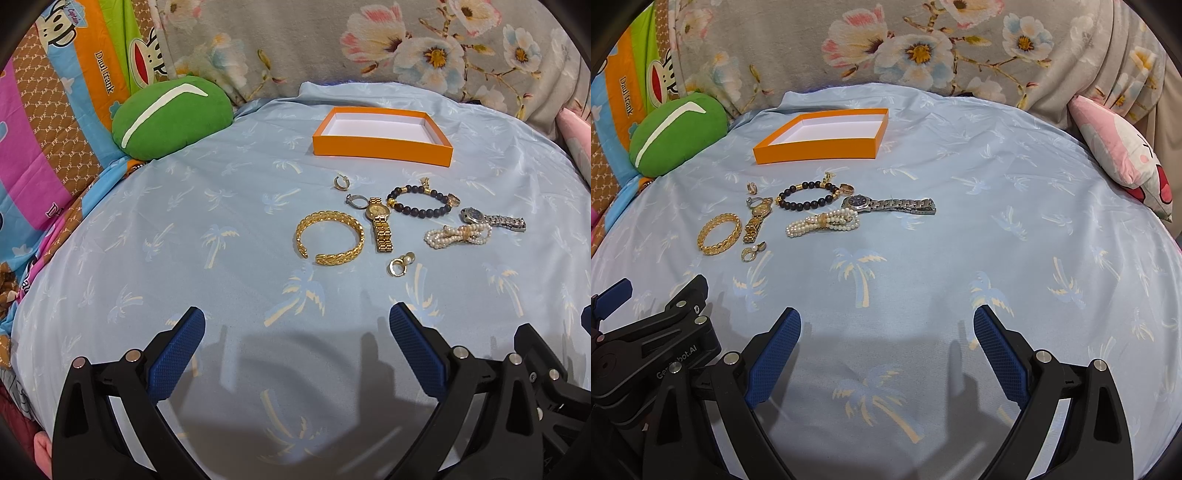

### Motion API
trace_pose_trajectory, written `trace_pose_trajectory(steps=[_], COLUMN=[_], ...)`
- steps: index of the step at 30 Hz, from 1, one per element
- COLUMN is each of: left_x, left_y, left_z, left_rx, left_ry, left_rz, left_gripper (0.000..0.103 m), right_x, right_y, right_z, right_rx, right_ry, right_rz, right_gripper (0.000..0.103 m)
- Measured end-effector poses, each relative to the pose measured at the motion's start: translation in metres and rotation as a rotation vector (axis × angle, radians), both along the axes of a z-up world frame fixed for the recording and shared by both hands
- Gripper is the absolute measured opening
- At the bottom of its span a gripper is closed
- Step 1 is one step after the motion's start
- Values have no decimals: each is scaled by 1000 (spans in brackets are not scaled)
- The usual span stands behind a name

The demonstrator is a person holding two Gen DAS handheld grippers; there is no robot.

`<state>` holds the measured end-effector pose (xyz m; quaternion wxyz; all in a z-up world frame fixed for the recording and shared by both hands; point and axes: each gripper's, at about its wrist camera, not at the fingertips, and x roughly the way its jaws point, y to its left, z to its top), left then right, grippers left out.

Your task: Organize jewelry

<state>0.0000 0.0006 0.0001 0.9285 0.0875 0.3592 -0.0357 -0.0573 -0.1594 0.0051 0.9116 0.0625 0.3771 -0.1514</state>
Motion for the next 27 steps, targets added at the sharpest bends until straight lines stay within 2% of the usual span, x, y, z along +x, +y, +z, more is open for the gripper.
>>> trace_pose_trajectory(steps=[27], left_x=[0], left_y=[-2], left_z=[-2], left_rx=[2], left_ry=[1], left_rz=[0], left_gripper=[97], right_x=[0], right_y=[-1], right_z=[0], right_rx=[2], right_ry=[-1], right_rz=[-1], right_gripper=[93])
